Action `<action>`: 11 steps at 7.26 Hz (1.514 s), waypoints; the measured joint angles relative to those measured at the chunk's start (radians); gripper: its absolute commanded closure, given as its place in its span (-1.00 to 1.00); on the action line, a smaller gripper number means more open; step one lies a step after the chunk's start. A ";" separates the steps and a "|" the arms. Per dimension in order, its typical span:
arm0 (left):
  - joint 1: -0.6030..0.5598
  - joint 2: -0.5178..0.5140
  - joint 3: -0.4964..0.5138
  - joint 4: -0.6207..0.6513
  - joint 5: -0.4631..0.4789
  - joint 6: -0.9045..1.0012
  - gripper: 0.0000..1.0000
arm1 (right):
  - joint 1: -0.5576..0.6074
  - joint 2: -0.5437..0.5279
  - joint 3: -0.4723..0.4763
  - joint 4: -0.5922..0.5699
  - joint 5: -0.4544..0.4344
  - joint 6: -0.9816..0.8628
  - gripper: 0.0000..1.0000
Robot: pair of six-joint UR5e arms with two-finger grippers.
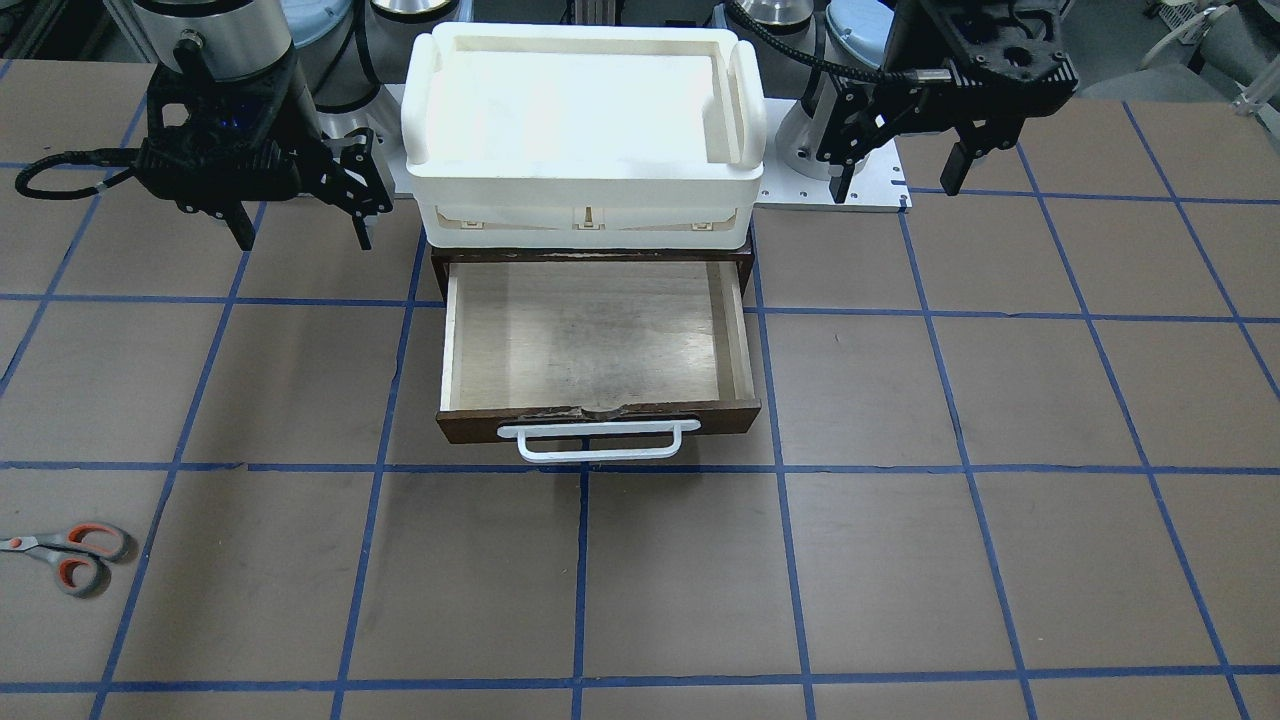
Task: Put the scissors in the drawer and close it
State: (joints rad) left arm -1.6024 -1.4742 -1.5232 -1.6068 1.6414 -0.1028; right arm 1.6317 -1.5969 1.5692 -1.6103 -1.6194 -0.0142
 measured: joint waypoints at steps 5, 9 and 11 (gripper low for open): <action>-0.001 0.000 0.000 -0.002 -0.001 0.000 -1.00 | -0.031 0.001 0.000 -0.041 0.008 -0.096 -1.00; 0.000 -0.001 0.000 -0.002 -0.006 0.001 -1.00 | -0.161 0.008 0.000 -0.045 0.013 -0.362 -1.00; 0.000 -0.001 0.000 -0.003 -0.003 0.002 -1.00 | -0.271 0.039 0.000 -0.086 0.031 -0.637 -1.00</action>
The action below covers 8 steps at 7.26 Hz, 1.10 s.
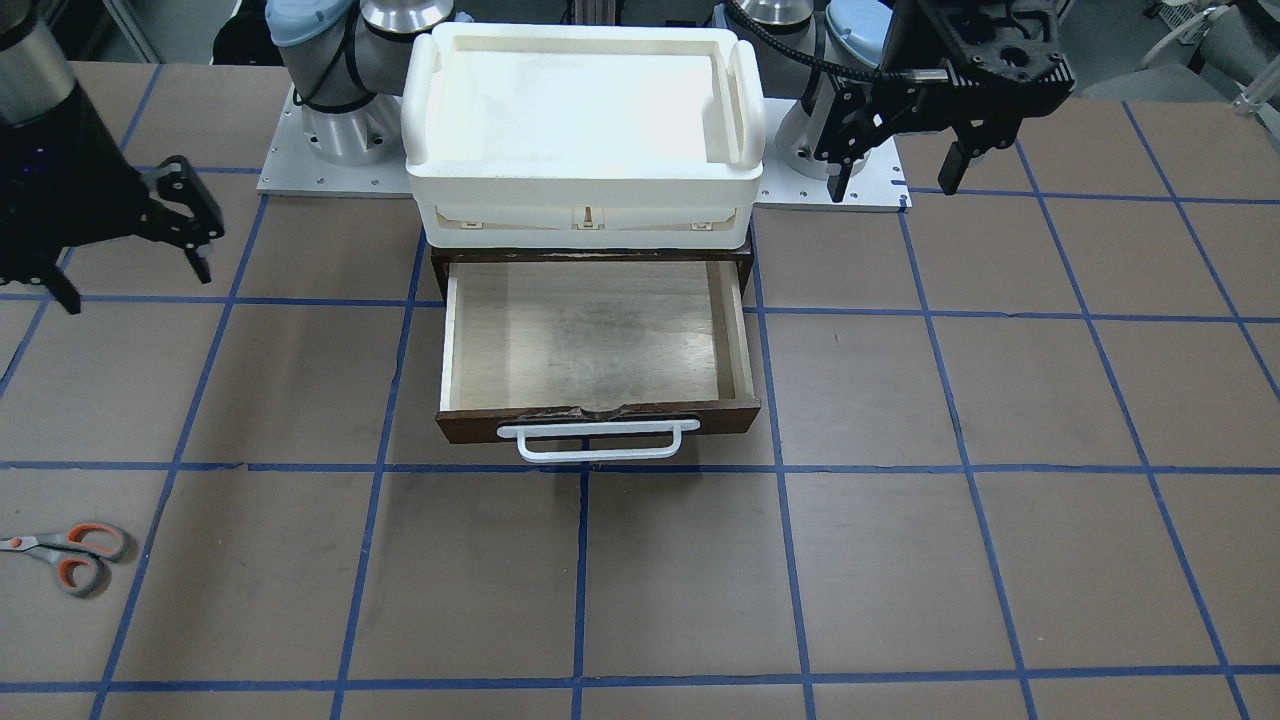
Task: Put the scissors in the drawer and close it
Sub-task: 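Move the right gripper over the grey-and-orange scissors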
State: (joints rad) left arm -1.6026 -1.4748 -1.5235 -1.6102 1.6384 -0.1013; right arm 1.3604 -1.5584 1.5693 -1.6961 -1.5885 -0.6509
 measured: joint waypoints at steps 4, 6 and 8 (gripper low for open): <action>0.002 -0.001 0.000 -0.002 0.002 0.007 -1.00 | -0.148 0.123 0.001 -0.125 0.000 -0.524 -1.00; 0.002 -0.006 -0.001 -0.004 0.006 0.037 -1.00 | -0.233 0.194 0.002 -0.150 0.015 -0.735 -1.00; 0.001 -0.008 0.000 -0.018 0.007 0.040 -1.00 | -0.282 0.278 0.002 -0.216 0.032 -0.882 -1.00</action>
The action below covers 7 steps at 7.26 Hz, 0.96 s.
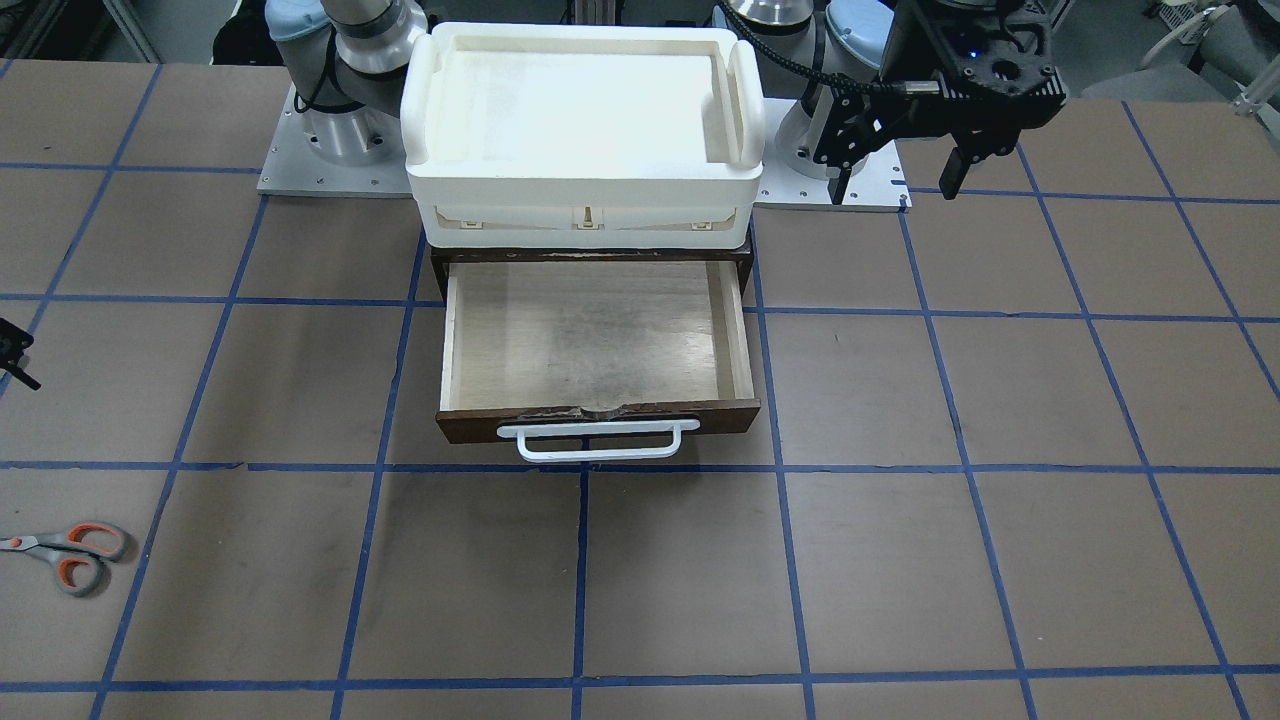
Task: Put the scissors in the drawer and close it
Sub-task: 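Move the right gripper over the grey-and-orange scissors, then lower the right gripper and grasp the scissors by the handles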
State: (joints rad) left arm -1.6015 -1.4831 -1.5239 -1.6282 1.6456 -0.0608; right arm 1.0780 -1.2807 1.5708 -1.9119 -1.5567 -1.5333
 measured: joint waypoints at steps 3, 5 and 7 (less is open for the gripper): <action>0.000 -0.001 0.001 -0.004 0.008 0.008 -1.00 | -0.010 0.112 0.000 -0.120 0.002 -0.068 -1.00; 0.000 -0.002 0.001 -0.003 0.012 0.010 -1.00 | -0.010 0.158 0.001 -0.147 -0.003 -0.194 -1.00; 0.000 -0.002 0.001 -0.002 0.013 0.010 -1.00 | -0.011 0.220 -0.001 -0.206 -0.010 -0.368 -0.99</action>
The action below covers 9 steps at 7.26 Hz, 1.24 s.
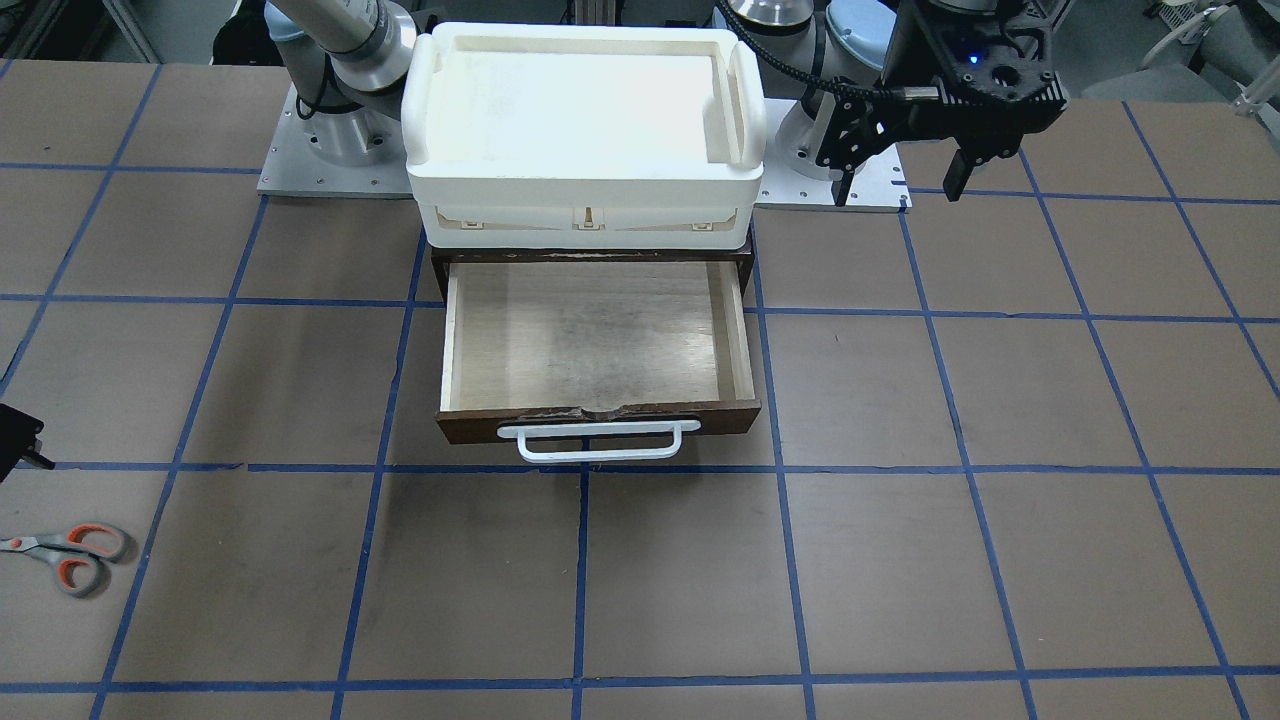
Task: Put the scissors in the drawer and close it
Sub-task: 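Lower the right gripper and grasp the scissors by the handles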
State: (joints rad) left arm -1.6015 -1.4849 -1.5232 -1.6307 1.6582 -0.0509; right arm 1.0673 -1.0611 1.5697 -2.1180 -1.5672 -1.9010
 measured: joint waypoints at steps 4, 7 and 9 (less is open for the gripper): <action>0.000 -0.001 0.000 0.001 0.000 -0.001 -1.00 | -0.008 0.079 -0.028 -0.054 -0.007 -0.150 -0.98; 0.001 -0.001 0.000 0.002 0.000 -0.001 -1.00 | -0.016 0.103 -0.025 -0.057 -0.008 -0.233 -0.93; 0.000 0.000 0.000 0.002 0.001 -0.001 -1.00 | -0.025 0.125 -0.023 -0.060 -0.006 -0.264 -0.92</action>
State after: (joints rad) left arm -1.6010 -1.4851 -1.5232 -1.6291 1.6593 -0.0522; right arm 1.0427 -0.9362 1.5469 -2.1785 -1.5728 -2.1646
